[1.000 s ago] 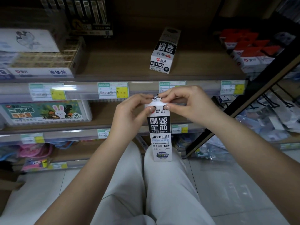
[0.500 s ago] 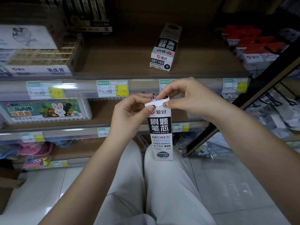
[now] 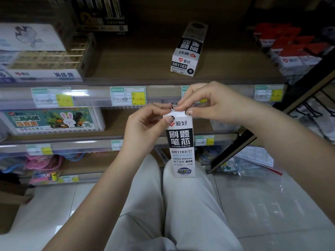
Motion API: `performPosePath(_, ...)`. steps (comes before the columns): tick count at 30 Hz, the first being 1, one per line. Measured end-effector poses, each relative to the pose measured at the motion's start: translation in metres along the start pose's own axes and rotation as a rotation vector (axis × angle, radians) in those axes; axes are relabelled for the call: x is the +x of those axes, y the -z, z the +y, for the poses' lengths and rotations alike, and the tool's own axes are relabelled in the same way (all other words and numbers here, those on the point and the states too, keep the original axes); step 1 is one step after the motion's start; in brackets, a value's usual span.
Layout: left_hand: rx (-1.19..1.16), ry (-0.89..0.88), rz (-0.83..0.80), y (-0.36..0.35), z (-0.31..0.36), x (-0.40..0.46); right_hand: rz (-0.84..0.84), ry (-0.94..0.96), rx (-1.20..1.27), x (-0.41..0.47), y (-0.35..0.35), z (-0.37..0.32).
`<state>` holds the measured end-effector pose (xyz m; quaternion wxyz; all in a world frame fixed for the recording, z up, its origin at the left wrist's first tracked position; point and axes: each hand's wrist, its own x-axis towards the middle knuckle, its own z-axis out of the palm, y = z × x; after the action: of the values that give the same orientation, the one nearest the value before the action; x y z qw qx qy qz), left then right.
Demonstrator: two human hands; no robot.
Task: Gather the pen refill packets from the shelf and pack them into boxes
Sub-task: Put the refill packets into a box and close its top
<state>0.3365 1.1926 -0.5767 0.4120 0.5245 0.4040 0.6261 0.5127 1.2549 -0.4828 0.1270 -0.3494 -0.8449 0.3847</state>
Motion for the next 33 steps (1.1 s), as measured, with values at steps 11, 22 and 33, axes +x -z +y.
performPosePath(11, 0.242, -0.120, -0.004, -0.002, 0.001, -0.003, 0.196, 0.187, -0.213, -0.004, -0.014, 0.011)
performPosePath(22, 0.329, -0.180, -0.007, -0.004, 0.001, -0.004, 0.062, 0.035, -0.159, 0.001, -0.001, -0.002)
performPosePath(33, 0.396, -0.229, 0.029, 0.001, -0.005, -0.004, 0.176, 0.182, -0.168, -0.002, -0.017, 0.011)
